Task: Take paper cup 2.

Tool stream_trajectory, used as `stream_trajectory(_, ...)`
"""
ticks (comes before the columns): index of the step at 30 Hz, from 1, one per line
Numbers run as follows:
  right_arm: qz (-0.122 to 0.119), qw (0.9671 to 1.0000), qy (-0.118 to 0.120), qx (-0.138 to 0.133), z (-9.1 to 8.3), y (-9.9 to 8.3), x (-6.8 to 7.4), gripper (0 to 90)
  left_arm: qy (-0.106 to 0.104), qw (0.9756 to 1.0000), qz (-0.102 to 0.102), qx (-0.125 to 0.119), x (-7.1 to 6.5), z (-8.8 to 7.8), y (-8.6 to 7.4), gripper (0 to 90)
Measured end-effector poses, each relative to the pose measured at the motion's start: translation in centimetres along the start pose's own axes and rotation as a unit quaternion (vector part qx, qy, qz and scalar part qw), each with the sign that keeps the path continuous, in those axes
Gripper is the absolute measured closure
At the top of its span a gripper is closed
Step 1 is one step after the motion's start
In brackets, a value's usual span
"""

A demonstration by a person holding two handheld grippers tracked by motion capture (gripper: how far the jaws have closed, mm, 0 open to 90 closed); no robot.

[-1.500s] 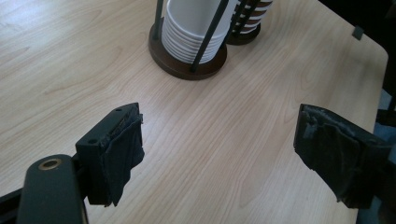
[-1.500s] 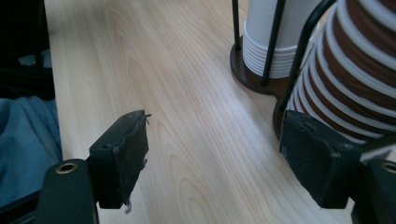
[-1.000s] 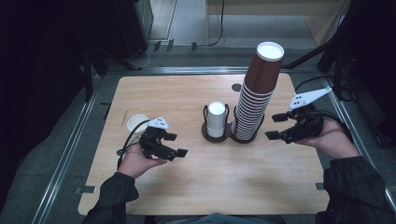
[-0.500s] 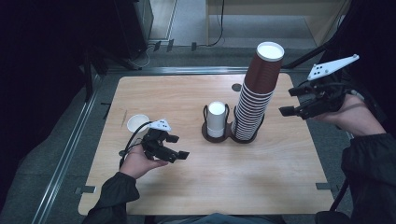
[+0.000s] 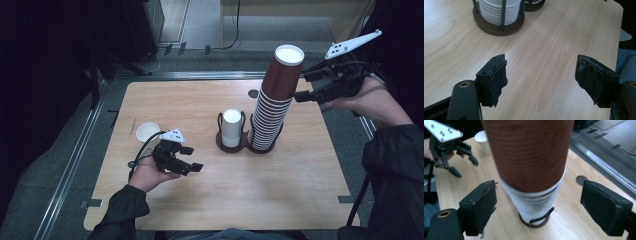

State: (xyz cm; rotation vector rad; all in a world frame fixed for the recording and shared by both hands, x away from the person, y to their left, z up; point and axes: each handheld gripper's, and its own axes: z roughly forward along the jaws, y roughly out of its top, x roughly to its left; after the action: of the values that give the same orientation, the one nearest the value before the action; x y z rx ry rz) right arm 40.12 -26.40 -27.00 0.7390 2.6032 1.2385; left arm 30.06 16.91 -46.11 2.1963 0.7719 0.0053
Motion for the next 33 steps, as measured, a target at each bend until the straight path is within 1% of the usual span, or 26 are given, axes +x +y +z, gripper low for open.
stream_trajectory(2, 0.001, 0.9999, 0.009, -0.005, 0.0, 0.8, -0.1, 13.9, 0.000, 1.0000, 0.003, 0.006, 0.0, 0.2, 0.0, 24.9)
stream_trajectory(3, 0.001, 0.9999, 0.014, -0.006, 0.1, 1.1, -0.2, 13.8, -0.004, 0.9999, 0.005, 0.009, -0.1, 0.2, 0.0, 24.9)
stream_trajectory(6, -0.012, 0.9999, 0.010, 0.000, 0.5, 2.2, 0.1, 13.8, -0.006, 0.9998, 0.014, 0.010, -0.2, 0.2, 0.0, 28.4)
stream_trajectory(9, -0.021, 0.9997, 0.012, -0.001, 0.9, 3.4, 0.4, 12.6, -0.006, 0.9999, 0.013, 0.007, -0.1, 0.1, 0.0, 28.1)
stream_trajectory(13, -0.027, 0.9996, 0.010, -0.002, 1.1, 4.1, 0.7, 12.9, -0.007, 0.9998, 0.016, 0.009, -0.1, 0.2, 0.0, 28.1)
stream_trajectory(15, -0.031, 0.9994, 0.014, 0.000, 1.3, 4.7, 0.9, 14.0, -0.009, 0.9997, 0.018, 0.010, -0.2, 0.3, 0.0, 28.0)
stream_trajectory(17, -0.034, 0.9994, 0.011, 0.003, 1.4, 5.1, 1.0, 14.0, -0.010, 0.9997, 0.020, 0.012, -0.3, 0.3, 0.0, 27.9)
stream_trajectory(20, -0.045, 0.9990, -0.001, 0.005, 1.4, 5.9, 1.2, 15.5, -0.009, 0.9996, 0.021, 0.014, -0.3, 0.4, -0.1, 27.8)
stream_trajectory(22, -0.053, 0.9986, -0.005, 0.002, 1.2, 6.2, 1.5, 18.1, -0.006, 0.9996, 0.021, 0.016, -0.2, 0.3, -0.2, 27.8)
stream_trajectory(25, -0.054, 0.9985, -0.009, 0.005, 1.2, 6.4, 1.6, 18.7, -0.004, 0.9998, 0.016, 0.013, -0.1, 0.2, -0.3, 28.2)
stream_trajectory(27, -0.056, 0.9984, -0.007, 0.006, 1.2, 6.4, 1.6, 19.0, -0.003, 0.9998, 0.017, 0.014, -0.1, 0.2, -0.3, 28.4)
stream_trajectory(28, -0.061, 0.9981, -0.007, 0.005, 1.2, 6.5, 1.6, 19.2, -0.001, 0.9997, 0.020, 0.015, -0.1, 0.2, -0.3, 28.4)
stream_trajectory(30, -0.062, 0.9980, -0.007, 0.006, 1.1, 6.5, 1.6, 19.4, 0.003, 0.9995, 0.026, 0.019, -0.1, 0.2, -0.4, 28.1)
stream_trajectory(33, -0.063, 0.9979, -0.006, 0.012, 1.1, 6.7, 1.6, 19.6, 0.003, 0.9995, 0.025, 0.020, -0.1, 0.2, -0.5, 28.2)
